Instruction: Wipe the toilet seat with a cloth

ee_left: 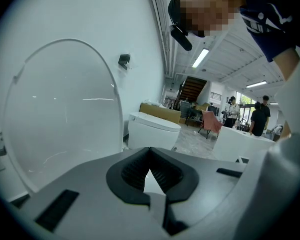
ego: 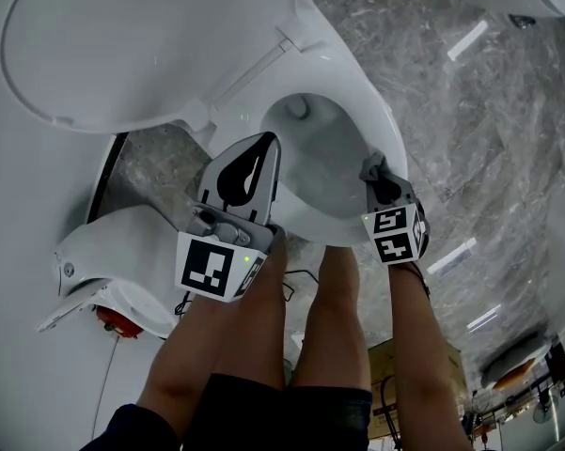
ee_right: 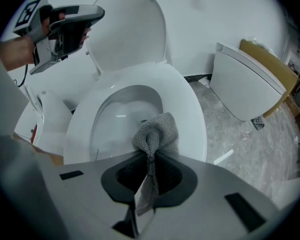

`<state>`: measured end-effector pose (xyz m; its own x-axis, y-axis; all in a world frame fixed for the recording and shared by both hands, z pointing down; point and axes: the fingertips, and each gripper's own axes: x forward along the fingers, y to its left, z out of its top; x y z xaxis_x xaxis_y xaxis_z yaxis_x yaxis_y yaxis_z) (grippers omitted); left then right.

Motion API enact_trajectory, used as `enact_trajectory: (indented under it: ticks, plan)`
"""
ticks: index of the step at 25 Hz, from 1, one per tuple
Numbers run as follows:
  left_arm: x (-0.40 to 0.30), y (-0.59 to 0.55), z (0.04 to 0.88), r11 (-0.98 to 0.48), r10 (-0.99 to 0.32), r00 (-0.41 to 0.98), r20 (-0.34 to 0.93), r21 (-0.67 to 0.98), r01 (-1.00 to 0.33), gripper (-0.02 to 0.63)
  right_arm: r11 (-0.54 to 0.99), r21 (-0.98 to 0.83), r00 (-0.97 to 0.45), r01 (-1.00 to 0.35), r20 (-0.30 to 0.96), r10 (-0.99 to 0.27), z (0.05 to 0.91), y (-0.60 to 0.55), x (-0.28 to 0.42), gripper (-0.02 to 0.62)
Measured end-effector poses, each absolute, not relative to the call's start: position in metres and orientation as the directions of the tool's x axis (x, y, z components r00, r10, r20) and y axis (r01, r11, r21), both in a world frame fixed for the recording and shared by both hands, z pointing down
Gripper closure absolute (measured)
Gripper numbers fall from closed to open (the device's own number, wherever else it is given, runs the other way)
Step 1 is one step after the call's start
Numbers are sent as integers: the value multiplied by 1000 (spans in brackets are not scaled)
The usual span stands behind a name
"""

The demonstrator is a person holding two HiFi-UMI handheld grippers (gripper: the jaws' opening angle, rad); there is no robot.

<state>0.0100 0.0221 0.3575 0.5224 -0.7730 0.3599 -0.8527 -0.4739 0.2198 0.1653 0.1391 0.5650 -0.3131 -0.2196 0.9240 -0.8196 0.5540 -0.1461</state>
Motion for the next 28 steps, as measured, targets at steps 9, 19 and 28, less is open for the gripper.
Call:
enact_trajectory:
  ticks: [9, 19, 28]
  plan:
    - [8, 20, 358, -491, -765, 533, 362, 209, -846, 594, 493, -135, -250, -859, 952, -175, 551, 196, 213, 545]
    - [12, 20, 358, -498, -759, 540, 363, 209, -841, 594, 427, -71, -238, -902, 905, -352, 550, 100, 218, 545]
    - [11, 21, 358, -489, -763, 536, 362, 219, -844, 594, 545, -90, -275, -834, 923, -268, 550, 128, 202, 545]
